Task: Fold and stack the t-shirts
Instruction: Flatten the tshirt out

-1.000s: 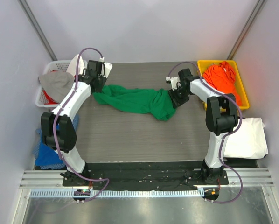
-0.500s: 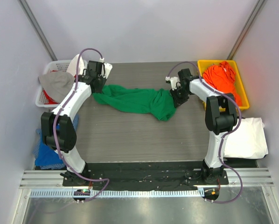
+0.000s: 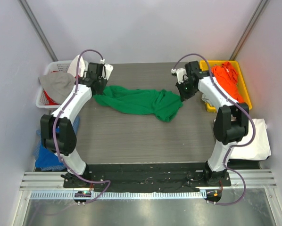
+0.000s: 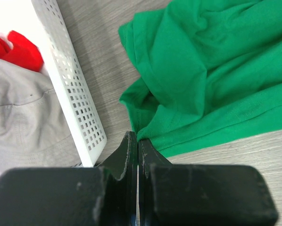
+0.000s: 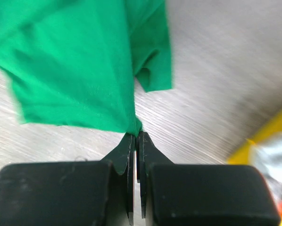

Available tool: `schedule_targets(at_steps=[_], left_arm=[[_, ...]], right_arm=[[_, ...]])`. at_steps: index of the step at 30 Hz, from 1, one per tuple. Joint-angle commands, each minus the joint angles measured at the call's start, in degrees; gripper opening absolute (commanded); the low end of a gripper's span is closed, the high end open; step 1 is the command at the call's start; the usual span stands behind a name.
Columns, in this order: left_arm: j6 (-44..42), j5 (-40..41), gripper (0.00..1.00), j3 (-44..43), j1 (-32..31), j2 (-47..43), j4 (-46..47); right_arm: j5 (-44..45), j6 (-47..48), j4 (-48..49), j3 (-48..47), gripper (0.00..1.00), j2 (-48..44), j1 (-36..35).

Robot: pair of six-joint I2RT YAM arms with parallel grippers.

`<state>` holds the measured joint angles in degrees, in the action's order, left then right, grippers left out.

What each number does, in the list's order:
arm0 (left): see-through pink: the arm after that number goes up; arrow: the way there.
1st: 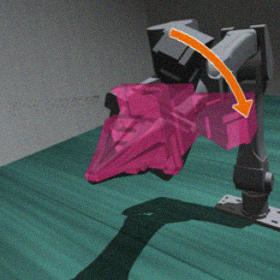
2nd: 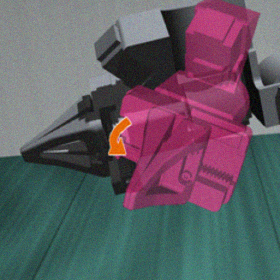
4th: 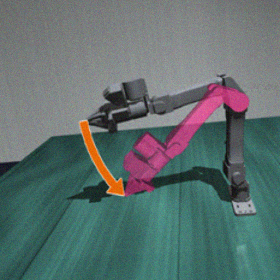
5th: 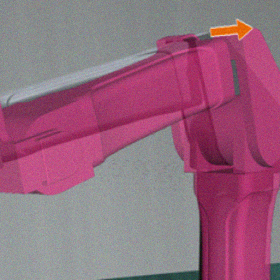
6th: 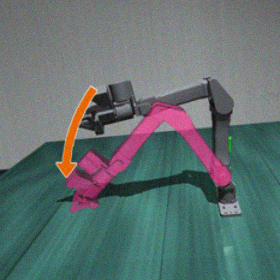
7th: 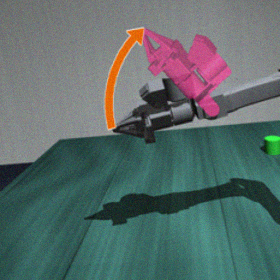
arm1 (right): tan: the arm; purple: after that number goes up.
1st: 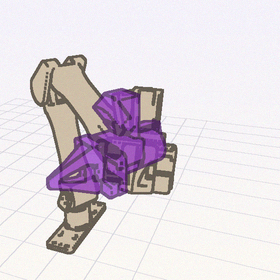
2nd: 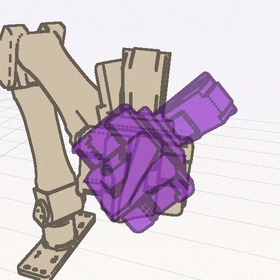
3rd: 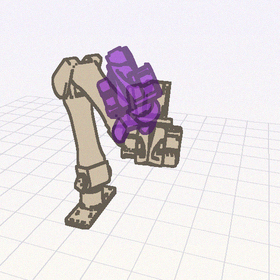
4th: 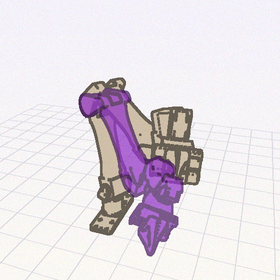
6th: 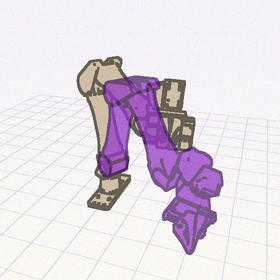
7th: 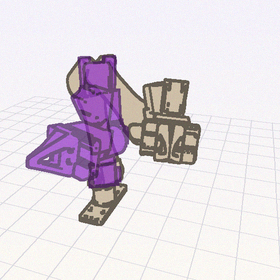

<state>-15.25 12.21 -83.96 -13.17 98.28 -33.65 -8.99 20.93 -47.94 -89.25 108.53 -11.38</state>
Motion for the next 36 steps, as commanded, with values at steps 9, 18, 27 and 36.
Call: schedule_targets(at_steps=[9,18,27,36], left_arm=[[4.78,-7.28,0.0,-1.46,-0.28,-14.25,3.06],[6.8,-5.7,0.0,-7.0,-0.28,-15.93,7.45],[11.72,-6.93,0.0,-21.3,-0.37,-13.82,10.53],[8.13,-4.04,0.0,-30.29,-0.37,-12.85,10.88]], right_arm=[[7.23,-0.01,-3.65,-9.18,0.01,-17.91,0.3],[10.93,-0.45,0.48,-18.4,0.01,-19.5,0.3],[16.54,1.13,1.62,-36.94,0.01,-15.19,0.21],[22.7,5.7,7.23,-46.89,0.01,-15.27,0.3]])
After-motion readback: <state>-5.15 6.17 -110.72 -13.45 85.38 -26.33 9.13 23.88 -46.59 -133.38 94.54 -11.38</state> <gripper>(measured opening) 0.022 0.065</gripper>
